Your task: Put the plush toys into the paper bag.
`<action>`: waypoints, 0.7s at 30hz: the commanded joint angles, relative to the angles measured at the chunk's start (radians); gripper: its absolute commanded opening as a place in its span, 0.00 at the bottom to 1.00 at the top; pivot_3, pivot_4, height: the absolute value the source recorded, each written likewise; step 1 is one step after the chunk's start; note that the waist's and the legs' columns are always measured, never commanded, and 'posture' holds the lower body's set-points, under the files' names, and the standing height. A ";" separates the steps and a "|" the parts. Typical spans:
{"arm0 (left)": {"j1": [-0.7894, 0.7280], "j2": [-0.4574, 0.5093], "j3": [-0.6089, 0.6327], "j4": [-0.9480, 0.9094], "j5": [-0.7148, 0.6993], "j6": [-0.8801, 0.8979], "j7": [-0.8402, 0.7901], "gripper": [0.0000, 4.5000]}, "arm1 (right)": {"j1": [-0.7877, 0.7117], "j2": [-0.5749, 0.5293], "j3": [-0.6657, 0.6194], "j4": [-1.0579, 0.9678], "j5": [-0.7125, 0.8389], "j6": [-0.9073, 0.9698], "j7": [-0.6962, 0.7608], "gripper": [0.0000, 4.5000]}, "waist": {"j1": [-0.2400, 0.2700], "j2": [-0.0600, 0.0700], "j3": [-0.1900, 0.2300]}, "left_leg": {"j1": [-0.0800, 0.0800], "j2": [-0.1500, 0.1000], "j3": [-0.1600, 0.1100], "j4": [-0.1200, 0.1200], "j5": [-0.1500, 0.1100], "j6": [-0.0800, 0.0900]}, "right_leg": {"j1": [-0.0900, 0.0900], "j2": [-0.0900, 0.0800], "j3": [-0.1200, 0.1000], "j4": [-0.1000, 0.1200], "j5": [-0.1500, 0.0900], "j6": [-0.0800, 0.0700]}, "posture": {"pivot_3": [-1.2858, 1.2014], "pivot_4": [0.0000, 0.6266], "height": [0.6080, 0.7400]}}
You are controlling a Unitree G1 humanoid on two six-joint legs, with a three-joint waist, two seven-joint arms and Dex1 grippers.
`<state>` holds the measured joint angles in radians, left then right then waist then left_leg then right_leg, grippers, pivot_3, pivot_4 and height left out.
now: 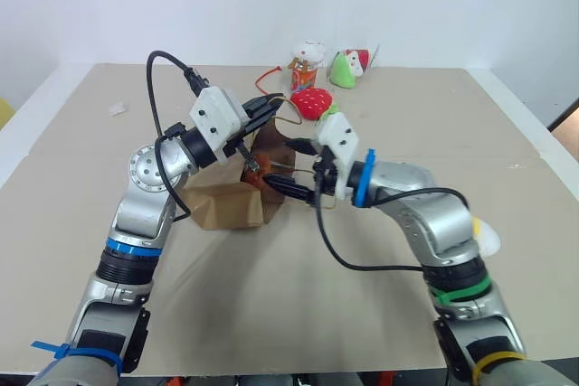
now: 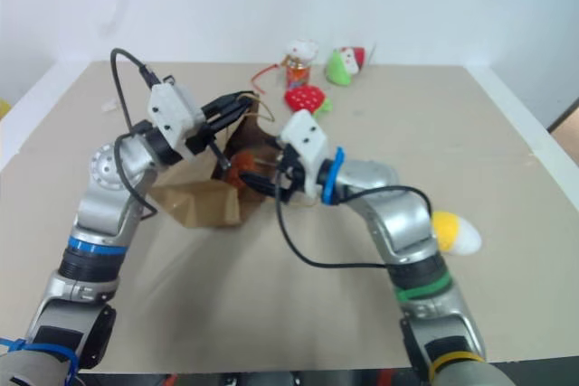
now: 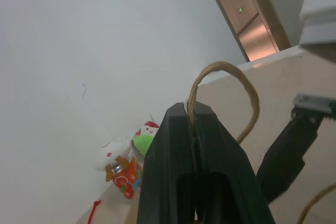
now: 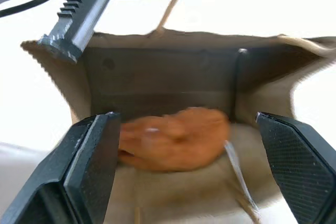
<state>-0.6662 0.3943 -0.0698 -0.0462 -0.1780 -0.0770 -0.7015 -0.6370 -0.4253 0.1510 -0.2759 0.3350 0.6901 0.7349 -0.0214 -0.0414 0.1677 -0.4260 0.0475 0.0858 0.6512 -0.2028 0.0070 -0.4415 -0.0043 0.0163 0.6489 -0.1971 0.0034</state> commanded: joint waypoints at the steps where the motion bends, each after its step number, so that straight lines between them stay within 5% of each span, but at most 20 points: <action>1: -0.001 0.013 0.015 -0.056 -0.026 0.005 -0.018 0.00 | 0.062 -0.121 -0.138 -0.073 0.078 0.009 0.077 0.99 | 0.003 0.000 0.000 | 0.000 0.000 0.000 0.000 0.000 0.000 | 0.000 0.000 0.000 0.000 0.000 0.000 | 0.52 0.24 1.00; 13: 0.058 0.023 -0.010 -0.187 -0.120 0.089 -0.093 0.00 | 0.267 -0.449 -0.413 0.097 0.073 -0.057 0.145 0.99 | 0.001 0.000 0.000 | 0.001 -0.001 0.000 0.000 0.000 0.000 | 0.001 -0.001 0.000 -0.001 -0.001 0.000 | 0.52 0.24 1.00; 21: 0.110 0.048 -0.004 -0.295 -0.202 0.180 -0.134 0.00 | 0.517 -0.547 -0.559 0.110 0.070 -0.046 0.168 0.99 | -0.001 0.000 0.000 | 0.002 -0.001 0.000 0.000 0.000 0.000 | 0.001 0.000 0.002 0.000 -0.001 0.001 | 0.52 0.24 1.00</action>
<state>-0.5550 0.4311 -0.0856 -0.2870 -0.3530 0.0933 -0.8316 -0.1322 -0.9416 -0.3521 -0.1524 0.4066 0.6464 0.8984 -0.0224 -0.0414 0.1678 -0.4237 0.0465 0.0861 0.6513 -0.2028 0.0070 -0.4402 -0.0038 0.0178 0.6488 -0.1975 0.0048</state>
